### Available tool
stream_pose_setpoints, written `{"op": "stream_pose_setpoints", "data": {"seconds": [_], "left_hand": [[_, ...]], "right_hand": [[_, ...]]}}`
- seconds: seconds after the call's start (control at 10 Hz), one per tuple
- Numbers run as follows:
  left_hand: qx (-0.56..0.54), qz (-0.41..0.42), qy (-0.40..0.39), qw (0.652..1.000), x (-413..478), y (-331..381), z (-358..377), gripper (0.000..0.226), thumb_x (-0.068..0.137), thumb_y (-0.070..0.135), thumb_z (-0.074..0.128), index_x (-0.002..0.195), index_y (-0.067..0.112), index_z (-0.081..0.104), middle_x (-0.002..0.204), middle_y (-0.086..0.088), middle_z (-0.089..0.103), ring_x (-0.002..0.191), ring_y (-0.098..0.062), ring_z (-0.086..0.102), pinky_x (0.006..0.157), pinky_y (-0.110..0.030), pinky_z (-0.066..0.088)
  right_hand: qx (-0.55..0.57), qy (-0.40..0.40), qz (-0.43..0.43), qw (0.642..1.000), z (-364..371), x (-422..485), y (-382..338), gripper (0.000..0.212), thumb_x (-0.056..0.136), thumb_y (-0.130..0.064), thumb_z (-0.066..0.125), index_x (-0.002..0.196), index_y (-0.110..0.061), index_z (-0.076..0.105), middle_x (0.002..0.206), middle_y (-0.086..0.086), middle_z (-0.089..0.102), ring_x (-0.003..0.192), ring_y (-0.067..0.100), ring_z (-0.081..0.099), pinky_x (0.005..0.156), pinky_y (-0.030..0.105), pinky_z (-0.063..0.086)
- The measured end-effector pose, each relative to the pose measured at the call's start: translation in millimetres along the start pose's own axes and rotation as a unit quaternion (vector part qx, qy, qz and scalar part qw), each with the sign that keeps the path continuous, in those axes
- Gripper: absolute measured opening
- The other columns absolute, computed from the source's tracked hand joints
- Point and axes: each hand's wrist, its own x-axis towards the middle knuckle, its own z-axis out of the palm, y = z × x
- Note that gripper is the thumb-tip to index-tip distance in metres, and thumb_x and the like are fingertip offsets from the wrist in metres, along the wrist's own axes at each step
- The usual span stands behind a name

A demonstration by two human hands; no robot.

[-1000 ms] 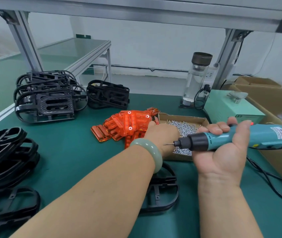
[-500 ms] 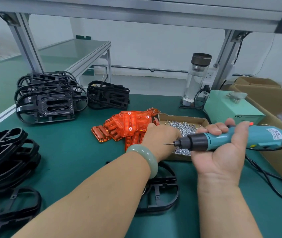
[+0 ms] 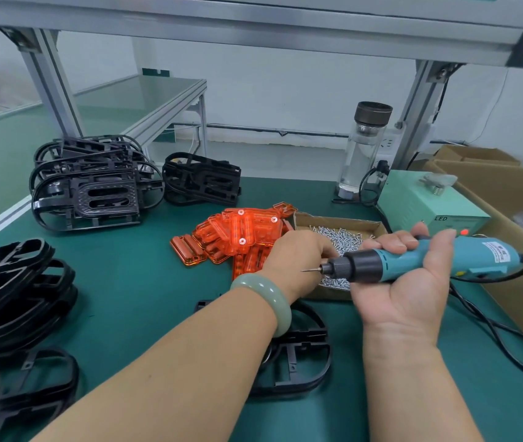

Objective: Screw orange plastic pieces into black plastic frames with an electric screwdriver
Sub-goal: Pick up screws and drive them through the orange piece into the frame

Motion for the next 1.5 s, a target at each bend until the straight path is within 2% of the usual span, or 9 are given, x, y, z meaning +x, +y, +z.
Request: {"op": "stream_pose_setpoints", "data": {"seconds": [0.1, 0.4, 0.5, 0.6, 0.7, 0.9, 1.1, 1.3, 1.5], "left_hand": [[-0.014, -0.015, 0.015, 1.0, -0.3, 1.7, -1.6, 0.022, 0.084, 0.009, 0.062, 0.099, 0.021, 0.072, 0.099, -0.004, 0.069, 0.094, -0.023, 0.06, 0.081, -0.03, 0.046], [-0.015, -0.039, 0.05, 0.998, 3.1, 0.4, 4.5, 0.026, 0.094, 0.014, 0.048, 0.111, 0.02, 0.067, 0.108, -0.008, 0.067, 0.101, -0.024, 0.058, 0.086, -0.032, 0.046], [-0.206, -0.155, 0.129, 0.957, 3.3, -4.8, -1.5, 0.025, 0.092, 0.006, 0.047, 0.105, 0.012, 0.068, 0.083, -0.001, 0.066, 0.07, -0.015, 0.058, 0.069, -0.026, 0.048], [-0.53, -0.3, 0.17, 0.775, -4.1, -6.2, -17.0, 0.024, 0.091, -0.003, 0.044, 0.1, 0.007, 0.064, 0.065, -0.003, 0.057, 0.054, -0.011, 0.051, 0.052, -0.023, 0.049], [-0.665, -0.327, 0.154, 0.654, -17.9, -5.9, -32.0, 0.026, 0.091, -0.007, 0.043, 0.093, 0.011, 0.061, 0.067, -0.003, 0.059, 0.052, -0.007, 0.054, 0.05, -0.02, 0.052], [-0.765, -0.34, 0.16, 0.523, -50.7, -15.7, -42.2, 0.014, 0.094, 0.001, 0.051, 0.097, 0.006, 0.063, 0.08, -0.01, 0.066, 0.045, -0.005, 0.058, 0.047, -0.021, 0.052], [-0.766, -0.319, 0.247, 0.501, -80.8, -26.4, -46.0, 0.008, 0.085, 0.003, 0.061, 0.092, 0.005, 0.064, 0.061, -0.004, 0.07, 0.053, -0.007, 0.067, 0.049, -0.022, 0.054], [-0.768, -0.339, 0.257, 0.479, -105.3, -33.6, -48.3, 0.017, 0.076, 0.029, 0.068, 0.079, 0.012, 0.066, 0.053, 0.005, 0.058, 0.04, 0.0, 0.052, 0.042, -0.014, 0.047], [-0.791, -0.329, 0.252, 0.451, -117.2, -36.0, -44.5, 0.021, 0.074, 0.033, 0.065, 0.078, 0.013, 0.061, 0.051, 0.006, 0.047, 0.033, 0.0, 0.039, 0.037, -0.011, 0.042]], "right_hand": [[-0.053, -0.034, 0.051, 0.997, -2.1, -4.7, -7.6, 0.02, 0.09, -0.049, 0.051, 0.085, -0.03, 0.052, 0.07, -0.013, 0.049, 0.059, 0.001, 0.05, 0.06, 0.017, 0.046], [-0.067, -0.003, 0.027, 0.997, 8.8, -11.0, -8.6, 0.022, 0.1, -0.048, 0.041, 0.108, -0.027, 0.042, 0.079, -0.01, 0.039, 0.069, 0.005, 0.039, 0.073, 0.02, 0.033], [-0.056, -0.006, 0.016, 0.998, 7.8, -9.4, -5.4, 0.021, 0.099, -0.047, 0.045, 0.102, -0.027, 0.048, 0.076, -0.011, 0.041, 0.064, 0.003, 0.042, 0.069, 0.02, 0.037], [-0.015, -0.011, 0.008, 1.0, 7.6, -5.2, -3.1, 0.022, 0.095, -0.044, 0.051, 0.084, -0.024, 0.051, 0.064, -0.011, 0.041, 0.049, 0.001, 0.044, 0.056, 0.017, 0.042], [-0.006, -0.016, 0.014, 1.0, 5.7, -3.0, -1.8, 0.021, 0.091, -0.043, 0.054, 0.083, -0.025, 0.052, 0.061, -0.012, 0.044, 0.048, 0.001, 0.046, 0.054, 0.015, 0.044], [-0.018, -0.01, 0.014, 1.0, 4.3, -2.5, 1.5, 0.021, 0.087, -0.043, 0.058, 0.081, -0.025, 0.051, 0.061, -0.012, 0.044, 0.049, 0.002, 0.045, 0.055, 0.016, 0.043], [-0.033, 0.004, 0.017, 0.999, 5.0, -4.3, 7.1, 0.022, 0.091, -0.044, 0.057, 0.084, -0.024, 0.051, 0.06, -0.012, 0.046, 0.048, 0.002, 0.045, 0.054, 0.016, 0.042], [-0.042, -0.008, 0.029, 0.999, 3.3, -6.7, 12.9, 0.021, 0.089, -0.044, 0.058, 0.084, -0.025, 0.052, 0.061, -0.012, 0.046, 0.048, 0.003, 0.046, 0.053, 0.016, 0.044], [-0.056, -0.006, 0.028, 0.998, 1.3, -6.7, 16.6, 0.023, 0.09, -0.046, 0.059, 0.084, -0.025, 0.053, 0.061, -0.013, 0.047, 0.049, 0.003, 0.047, 0.056, 0.017, 0.043]]}}
